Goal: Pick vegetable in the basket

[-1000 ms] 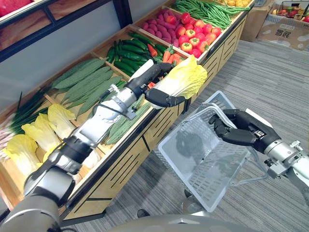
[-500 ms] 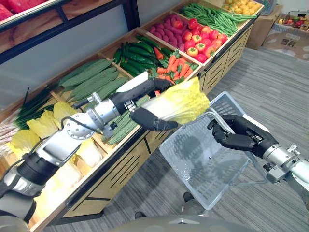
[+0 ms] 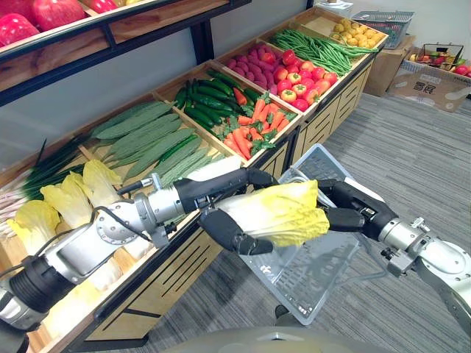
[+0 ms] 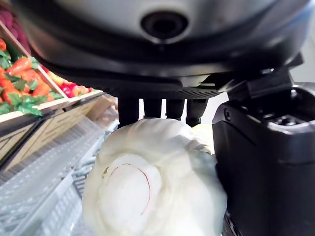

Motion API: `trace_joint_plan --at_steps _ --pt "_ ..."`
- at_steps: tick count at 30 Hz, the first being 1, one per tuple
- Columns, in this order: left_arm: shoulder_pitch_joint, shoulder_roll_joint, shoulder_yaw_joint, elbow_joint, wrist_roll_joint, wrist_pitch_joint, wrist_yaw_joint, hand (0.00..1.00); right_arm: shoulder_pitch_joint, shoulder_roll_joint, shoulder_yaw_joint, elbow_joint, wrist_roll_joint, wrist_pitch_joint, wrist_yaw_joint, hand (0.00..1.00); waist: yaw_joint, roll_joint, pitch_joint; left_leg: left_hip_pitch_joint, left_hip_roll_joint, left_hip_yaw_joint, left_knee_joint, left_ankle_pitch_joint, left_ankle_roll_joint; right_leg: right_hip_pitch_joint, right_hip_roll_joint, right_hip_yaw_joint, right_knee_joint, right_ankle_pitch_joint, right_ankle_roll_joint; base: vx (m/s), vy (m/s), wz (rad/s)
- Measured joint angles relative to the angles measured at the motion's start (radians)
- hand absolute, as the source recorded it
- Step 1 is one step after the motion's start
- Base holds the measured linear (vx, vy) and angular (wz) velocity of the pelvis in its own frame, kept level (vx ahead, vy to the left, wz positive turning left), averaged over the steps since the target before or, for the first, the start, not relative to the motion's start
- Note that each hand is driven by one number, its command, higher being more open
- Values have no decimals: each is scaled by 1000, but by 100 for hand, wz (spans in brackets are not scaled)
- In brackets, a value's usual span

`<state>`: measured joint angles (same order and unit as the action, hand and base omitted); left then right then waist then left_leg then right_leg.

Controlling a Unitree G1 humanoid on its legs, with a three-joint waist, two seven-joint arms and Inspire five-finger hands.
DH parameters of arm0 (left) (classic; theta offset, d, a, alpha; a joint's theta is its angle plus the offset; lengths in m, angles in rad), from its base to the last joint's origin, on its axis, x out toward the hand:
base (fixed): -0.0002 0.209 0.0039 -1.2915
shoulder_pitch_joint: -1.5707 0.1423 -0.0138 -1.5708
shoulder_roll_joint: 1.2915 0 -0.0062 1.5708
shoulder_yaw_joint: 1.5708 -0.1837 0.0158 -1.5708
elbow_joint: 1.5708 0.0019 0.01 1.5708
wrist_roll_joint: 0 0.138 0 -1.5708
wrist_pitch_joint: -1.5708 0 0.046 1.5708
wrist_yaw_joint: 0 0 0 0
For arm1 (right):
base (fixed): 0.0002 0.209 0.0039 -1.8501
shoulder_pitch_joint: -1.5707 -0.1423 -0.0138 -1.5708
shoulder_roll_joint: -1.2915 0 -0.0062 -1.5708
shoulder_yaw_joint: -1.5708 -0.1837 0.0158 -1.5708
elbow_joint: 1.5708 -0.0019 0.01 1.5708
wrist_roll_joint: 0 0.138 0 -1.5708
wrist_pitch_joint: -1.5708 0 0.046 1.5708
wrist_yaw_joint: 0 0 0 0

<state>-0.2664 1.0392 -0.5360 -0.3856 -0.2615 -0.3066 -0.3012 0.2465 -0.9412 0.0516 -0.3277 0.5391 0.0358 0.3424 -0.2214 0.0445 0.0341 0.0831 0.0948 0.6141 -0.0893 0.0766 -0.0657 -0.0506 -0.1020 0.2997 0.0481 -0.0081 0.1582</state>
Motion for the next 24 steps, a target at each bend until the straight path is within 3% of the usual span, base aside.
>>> trace_joint_plan --at_steps 14,24 --pt "-93 28 -246 -75 9 -5 -36 0 -104 -9 115 10 20 0 3 0 -16 -12 -16 5 0 16 3 -2 -2 -3 2 15 -3 4 -4 -8 -22 -3" --pt "-144 -9 -420 -5 241 -40 -44 0 -133 -14 136 10 42 0 30 0 -38 -12 -17 11 0 43 3 -4 -6 -14 6 40 1 5 -5 -10 -38 -8"
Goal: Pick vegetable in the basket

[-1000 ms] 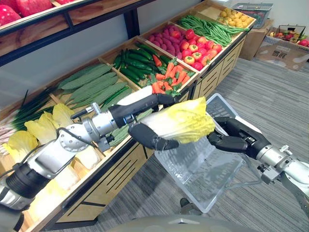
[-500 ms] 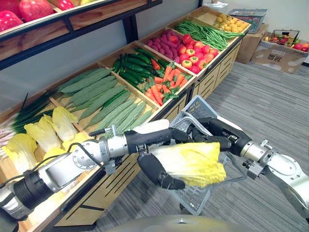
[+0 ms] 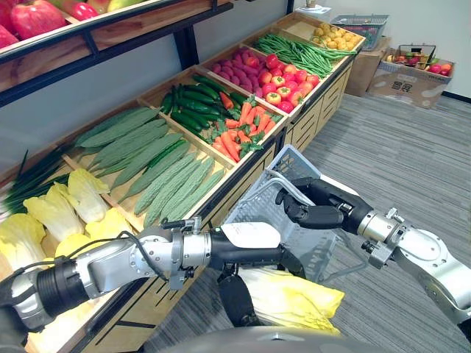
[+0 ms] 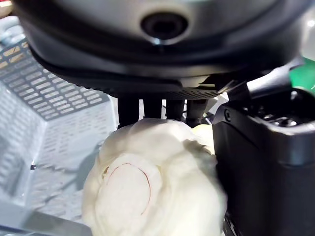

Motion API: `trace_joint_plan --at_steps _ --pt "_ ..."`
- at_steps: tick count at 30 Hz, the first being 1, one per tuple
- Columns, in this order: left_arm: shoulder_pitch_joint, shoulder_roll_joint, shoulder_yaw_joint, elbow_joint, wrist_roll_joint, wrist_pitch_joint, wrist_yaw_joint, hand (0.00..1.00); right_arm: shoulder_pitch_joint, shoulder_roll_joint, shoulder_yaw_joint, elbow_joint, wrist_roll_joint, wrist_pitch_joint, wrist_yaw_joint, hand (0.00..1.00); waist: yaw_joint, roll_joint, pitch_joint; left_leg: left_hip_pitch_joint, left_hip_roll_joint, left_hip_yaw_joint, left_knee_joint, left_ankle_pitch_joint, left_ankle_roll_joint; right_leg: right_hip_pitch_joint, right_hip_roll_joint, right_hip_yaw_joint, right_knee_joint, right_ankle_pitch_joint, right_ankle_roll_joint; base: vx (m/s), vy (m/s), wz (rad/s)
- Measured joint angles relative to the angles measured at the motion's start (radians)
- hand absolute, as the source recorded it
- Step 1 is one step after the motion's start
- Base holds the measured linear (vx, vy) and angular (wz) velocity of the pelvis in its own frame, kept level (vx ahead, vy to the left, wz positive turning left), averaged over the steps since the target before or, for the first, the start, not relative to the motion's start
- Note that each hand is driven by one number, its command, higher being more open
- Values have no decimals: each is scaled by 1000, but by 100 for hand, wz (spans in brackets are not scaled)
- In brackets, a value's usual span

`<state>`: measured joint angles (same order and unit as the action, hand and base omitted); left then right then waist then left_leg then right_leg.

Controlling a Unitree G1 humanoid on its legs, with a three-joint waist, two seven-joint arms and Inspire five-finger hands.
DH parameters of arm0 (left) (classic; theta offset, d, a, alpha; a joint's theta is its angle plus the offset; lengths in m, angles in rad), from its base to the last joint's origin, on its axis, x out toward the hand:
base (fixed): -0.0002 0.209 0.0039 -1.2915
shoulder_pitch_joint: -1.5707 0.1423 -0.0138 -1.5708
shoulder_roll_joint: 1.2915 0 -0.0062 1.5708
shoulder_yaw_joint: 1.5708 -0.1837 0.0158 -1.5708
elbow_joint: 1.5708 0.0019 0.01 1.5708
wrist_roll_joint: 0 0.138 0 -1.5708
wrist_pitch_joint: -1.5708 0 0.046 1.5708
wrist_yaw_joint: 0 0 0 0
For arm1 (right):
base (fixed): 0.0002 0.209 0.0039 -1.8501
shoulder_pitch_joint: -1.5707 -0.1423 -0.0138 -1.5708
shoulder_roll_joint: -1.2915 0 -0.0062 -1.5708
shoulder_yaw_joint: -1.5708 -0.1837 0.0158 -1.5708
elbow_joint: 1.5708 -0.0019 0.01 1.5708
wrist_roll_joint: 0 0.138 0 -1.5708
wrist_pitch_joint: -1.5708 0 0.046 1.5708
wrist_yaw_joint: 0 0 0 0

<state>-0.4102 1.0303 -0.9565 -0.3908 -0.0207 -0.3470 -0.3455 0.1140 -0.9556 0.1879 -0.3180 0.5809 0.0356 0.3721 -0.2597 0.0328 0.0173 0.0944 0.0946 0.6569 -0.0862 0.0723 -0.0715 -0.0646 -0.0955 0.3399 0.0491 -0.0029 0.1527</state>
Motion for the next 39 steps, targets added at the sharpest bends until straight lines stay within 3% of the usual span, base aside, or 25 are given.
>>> trace_joint_plan --at_steps 5,13,17,24,30,35,39 --pt "-38 -69 -29 113 125 -12 2 0 1 -67 0 -32 61 0 13 0 -6 -1 1 1 2 22 0 -8 -11 -13 6 23 2 0 -1 -12 -37 -13" --pt "-113 -330 -61 454 393 -41 71 0 52 -101 -30 -79 69 0 22 0 -36 -18 11 0 4 57 1 -16 -13 -30 13 56 2 7 4 15 -52 -14" --pt "-157 -398 -45 540 464 -38 129 0 70 -101 -75 -80 94 0 11 0 -42 -22 14 -1 4 61 1 -22 -14 -27 13 57 1 9 6 23 -59 -3" --pt "-212 -470 1 625 543 3 183 0 79 -100 -93 -87 149 0 -7 0 -34 -14 40 1 4 58 1 -33 -18 -21 12 54 2 9 7 -16 -62 2" --pt "-267 -506 29 662 543 22 208 0 103 -90 -100 -93 193 0 -14 0 -15 13 62 0 5 49 1 -29 -16 -18 11 43 2 8 8 -19 -72 4" --pt "-310 -522 32 651 519 19 210 0 128 -49 -125 -108 223 0 -26 0 -14 10 65 -1 5 14 0 -26 -13 2 5 0 1 8 7 -22 -65 21" --pt "-329 -518 55 618 471 21 210 0 148 -20 -127 -143 229 -1 -26 0 9 9 67 -1 1 -3 0 -22 -8 10 -2 -20 1 5 6 -39 -53 13"
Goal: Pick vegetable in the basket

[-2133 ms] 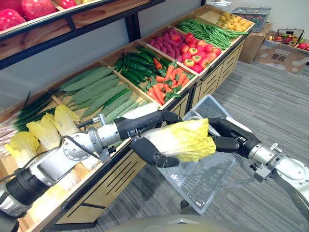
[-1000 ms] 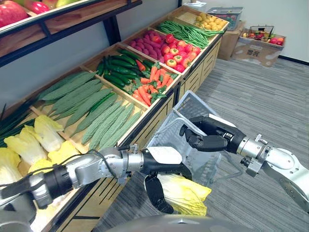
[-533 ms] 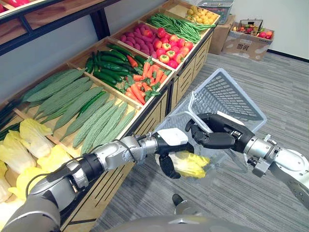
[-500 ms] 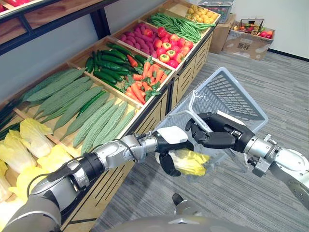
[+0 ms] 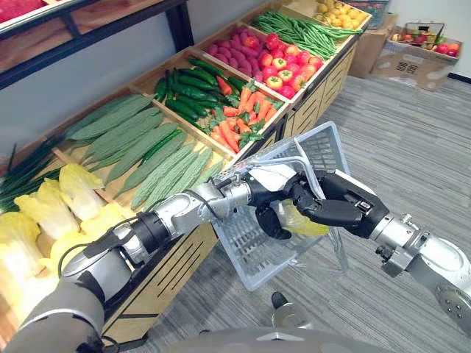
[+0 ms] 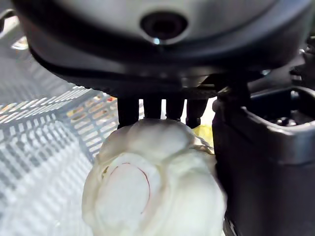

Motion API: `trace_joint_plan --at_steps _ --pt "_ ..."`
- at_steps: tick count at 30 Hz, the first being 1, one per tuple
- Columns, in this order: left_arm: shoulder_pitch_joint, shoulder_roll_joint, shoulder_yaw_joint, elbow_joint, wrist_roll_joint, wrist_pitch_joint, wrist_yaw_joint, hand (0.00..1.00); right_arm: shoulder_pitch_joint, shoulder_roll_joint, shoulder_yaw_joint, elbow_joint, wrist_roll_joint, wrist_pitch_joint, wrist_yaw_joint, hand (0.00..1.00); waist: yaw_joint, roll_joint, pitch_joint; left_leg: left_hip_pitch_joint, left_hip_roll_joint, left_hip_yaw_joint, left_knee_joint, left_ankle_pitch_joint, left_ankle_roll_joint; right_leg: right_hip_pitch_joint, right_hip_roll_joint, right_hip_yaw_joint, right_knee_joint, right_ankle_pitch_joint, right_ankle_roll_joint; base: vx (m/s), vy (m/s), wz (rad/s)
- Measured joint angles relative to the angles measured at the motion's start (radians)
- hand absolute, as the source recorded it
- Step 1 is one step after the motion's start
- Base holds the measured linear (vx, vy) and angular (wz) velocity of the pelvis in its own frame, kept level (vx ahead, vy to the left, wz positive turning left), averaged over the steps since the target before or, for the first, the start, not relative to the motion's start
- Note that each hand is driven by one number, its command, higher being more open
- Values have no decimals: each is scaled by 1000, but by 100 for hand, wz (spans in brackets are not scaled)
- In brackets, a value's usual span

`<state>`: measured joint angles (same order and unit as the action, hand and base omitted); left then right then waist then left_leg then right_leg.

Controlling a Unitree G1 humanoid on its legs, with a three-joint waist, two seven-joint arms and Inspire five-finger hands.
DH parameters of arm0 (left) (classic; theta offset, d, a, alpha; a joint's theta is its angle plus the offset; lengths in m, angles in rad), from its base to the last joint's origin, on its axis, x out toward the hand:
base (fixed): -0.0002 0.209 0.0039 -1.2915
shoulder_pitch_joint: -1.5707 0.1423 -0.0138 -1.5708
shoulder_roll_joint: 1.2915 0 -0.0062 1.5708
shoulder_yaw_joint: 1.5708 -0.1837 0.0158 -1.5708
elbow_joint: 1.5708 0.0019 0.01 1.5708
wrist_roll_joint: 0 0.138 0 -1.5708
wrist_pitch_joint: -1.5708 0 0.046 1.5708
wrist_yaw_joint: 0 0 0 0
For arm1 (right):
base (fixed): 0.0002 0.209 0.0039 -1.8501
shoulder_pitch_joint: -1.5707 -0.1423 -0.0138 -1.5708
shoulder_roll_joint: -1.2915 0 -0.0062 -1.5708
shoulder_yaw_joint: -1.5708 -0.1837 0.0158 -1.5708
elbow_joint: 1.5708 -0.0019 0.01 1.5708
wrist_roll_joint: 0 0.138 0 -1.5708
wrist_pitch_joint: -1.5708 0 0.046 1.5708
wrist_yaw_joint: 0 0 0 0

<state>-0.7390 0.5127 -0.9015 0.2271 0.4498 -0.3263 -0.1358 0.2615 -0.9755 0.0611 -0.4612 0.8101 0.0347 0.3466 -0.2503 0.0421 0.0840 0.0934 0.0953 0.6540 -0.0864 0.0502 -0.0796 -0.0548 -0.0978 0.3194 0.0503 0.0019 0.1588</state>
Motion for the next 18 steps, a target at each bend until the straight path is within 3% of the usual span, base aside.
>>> trace_joint_plan --at_steps 8,15,16,18 --pt "0 19 5 -36 -11 0 1 0 0 0 4 -22 0 -5 8 0 3 -7 4 0 0 -9 1 9 8 2 -1 -12 2 -5 -7 -20 -54 3" --pt "-32 65 -114 -37 3 -3 -18 0 0 -43 59 -21 -1 -3 13 0 0 -15 8 0 1 -8 1 8 7 2 -1 -12 1 -4 -7 -11 -53 0" --pt "-36 75 -136 -42 30 -14 -27 100 0 -47 61 -20 -1 -2 14 0 1 -15 8 0 1 -7 1 8 7 2 0 -12 1 -4 -7 -17 -52 -1" --pt "-36 87 -158 -42 32 -24 -41 100 0 -58 70 -20 -1 -2 22 0 0 -16 8 0 2 -5 1 7 6 1 0 -11 1 -4 -7 -21 -63 -2"
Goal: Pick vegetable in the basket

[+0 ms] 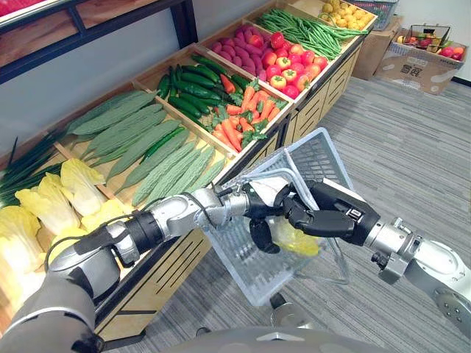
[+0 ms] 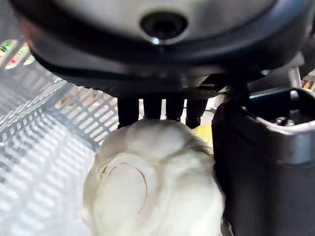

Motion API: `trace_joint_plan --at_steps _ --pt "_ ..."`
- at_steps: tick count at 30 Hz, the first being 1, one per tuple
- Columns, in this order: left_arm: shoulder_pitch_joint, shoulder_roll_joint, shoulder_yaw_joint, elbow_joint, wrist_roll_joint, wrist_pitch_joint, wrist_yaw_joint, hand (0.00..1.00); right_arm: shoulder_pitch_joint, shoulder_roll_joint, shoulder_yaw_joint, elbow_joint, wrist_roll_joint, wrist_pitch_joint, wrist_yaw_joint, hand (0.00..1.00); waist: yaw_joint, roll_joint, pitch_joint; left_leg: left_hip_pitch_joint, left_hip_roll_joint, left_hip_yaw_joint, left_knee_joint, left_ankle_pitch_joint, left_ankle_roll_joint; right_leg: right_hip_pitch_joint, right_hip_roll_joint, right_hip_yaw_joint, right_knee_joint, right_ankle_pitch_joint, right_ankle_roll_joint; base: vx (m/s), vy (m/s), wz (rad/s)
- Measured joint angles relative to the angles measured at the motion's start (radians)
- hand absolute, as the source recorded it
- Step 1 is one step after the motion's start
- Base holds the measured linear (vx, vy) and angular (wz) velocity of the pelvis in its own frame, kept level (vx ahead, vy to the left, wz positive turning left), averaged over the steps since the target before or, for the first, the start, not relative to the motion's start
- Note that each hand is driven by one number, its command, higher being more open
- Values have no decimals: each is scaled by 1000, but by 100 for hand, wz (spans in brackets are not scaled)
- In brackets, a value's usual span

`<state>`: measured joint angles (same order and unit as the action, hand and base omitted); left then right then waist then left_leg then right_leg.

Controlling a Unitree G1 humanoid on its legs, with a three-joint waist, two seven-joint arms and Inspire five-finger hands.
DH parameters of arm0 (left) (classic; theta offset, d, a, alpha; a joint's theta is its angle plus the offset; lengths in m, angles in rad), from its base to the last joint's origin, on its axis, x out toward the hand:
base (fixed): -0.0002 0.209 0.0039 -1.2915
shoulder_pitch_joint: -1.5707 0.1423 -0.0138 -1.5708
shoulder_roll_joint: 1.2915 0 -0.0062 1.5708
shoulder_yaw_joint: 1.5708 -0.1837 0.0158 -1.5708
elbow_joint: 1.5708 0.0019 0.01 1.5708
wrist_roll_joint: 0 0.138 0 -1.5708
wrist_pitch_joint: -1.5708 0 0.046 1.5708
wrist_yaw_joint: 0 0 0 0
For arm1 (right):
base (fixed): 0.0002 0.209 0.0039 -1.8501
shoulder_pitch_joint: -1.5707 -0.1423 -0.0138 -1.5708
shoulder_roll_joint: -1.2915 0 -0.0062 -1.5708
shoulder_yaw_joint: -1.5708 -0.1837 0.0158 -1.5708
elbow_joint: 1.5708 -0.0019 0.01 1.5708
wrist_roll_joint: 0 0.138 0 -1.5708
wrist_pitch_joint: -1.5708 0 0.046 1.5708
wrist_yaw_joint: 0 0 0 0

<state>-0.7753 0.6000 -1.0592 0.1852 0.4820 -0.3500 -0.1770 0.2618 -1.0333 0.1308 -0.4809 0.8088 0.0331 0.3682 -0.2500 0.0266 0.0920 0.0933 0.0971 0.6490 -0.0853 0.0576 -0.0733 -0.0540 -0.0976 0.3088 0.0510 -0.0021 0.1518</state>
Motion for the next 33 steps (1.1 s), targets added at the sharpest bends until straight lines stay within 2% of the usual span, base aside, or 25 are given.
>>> trace_joint_plan --at_steps 6,13,22,26,30,33 --pt "0 13 -50 -6 0 -16 -54 100 -4 -28 0 0 -7 0 2 0 0 -2 -1 0 1 3 0 -3 -5 -1 2 3 -1 0 0 -16 -50 -2" --pt "-1 98 -60 -124 -14 -17 -81 100 -5 -28 0 1 -7 3 9 0 0 -2 -2 0 2 -1 0 -3 -3 1 2 -1 -1 0 0 -1 -6 1" --pt "-2 303 -30 -344 -286 -17 -142 100 -4 -28 -31 5 -5 3 32 0 7 4 -6 -1 1 -41 -1 6 3 24 -5 -45 -1 0 0 -18 -24 13" --pt "2 372 -14 -403 -346 -15 -157 100 -5 -28 -37 5 3 0 41 0 17 12 -12 -1 1 -54 -1 8 0 29 -6 -59 0 -1 -2 -43 -42 9" --pt "41 432 40 -467 -386 -13 -168 100 -4 -23 -37 3 30 -9 44 0 26 30 -23 0 1 -67 -3 14 3 37 -8 -74 0 -3 -5 -34 -44 11" --pt "41 524 100 -532 -493 -13 -183 100 -1 -22 -39 17 20 -13 47 0 33 32 -25 0 2 -83 -4 20 3 40 -8 -92 1 -7 -11 -38 -34 14"
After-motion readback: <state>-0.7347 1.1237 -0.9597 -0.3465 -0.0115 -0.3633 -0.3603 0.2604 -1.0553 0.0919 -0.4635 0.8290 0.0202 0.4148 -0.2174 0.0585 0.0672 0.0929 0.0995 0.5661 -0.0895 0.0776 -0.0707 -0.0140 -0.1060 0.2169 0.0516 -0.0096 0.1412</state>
